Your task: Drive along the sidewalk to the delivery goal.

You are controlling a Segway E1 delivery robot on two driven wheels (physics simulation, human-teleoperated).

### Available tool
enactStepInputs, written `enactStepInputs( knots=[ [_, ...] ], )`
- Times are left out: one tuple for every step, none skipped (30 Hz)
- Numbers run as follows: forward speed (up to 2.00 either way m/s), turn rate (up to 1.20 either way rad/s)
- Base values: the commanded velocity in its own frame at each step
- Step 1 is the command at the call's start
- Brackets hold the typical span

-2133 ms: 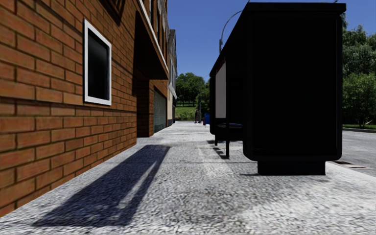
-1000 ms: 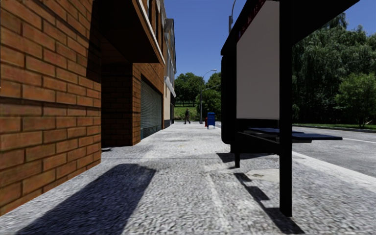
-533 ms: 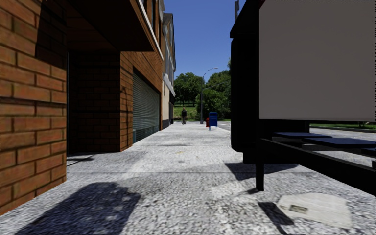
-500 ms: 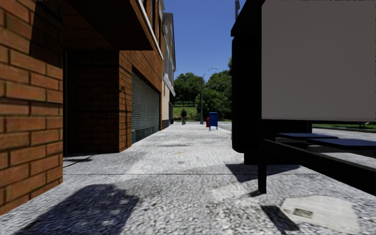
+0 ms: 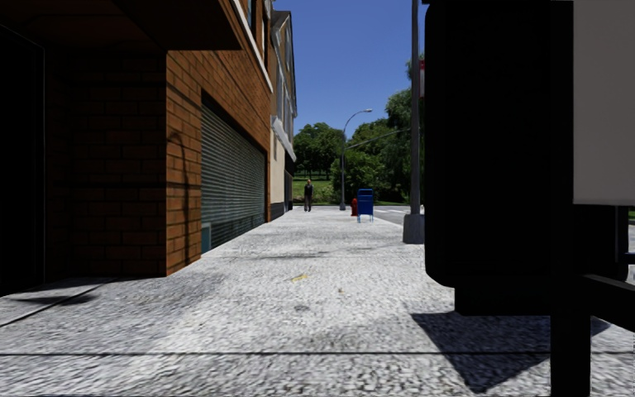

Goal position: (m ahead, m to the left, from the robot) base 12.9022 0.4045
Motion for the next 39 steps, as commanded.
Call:
enactStepInputs(
  knots=[
    [2.00, 0.00],
    [2.00, 0.00],
    [2.00, 0.00],
    [2.00, 0.00],
    [2.00, 0.00],
    [2.00, 0.00],
    [2.00, 0.00],
    [2.00, 0.00],
    [2.00, 0.00],
    [2.00, 0.00],
    [2.00, 0.00],
    [2.00, 0.00],
    [2.00, 0.00],
    [2.00, 0.00],
    [2.00, 0.00],
    [2.00, 0.00],
    [2.00, 0.00],
    [2.00, 0.00],
    [2.00, 0.00],
    [2.00, 0.00],
    [2.00, 0.00],
    [2.00, 0.00],
    [2.00, 0.00],
    [2.00, 0.00],
    [2.00, 0.00],
    [2.00, 0.00],
    [2.00, 0.00],
    [2.00, 0.00],
    [2.00, 0.00],
    [2.00, 0.00],
    [2.00, 0.00],
    [2.00, 0.00],
    [2.00, 0.00],
    [2.00, 0.00],
    [2.00, 0.00],
    [2.00, 0.00],
    [2.00, 0.00],
    [2.00, 0.00],
    [2.00, 0.00]
  ],
)
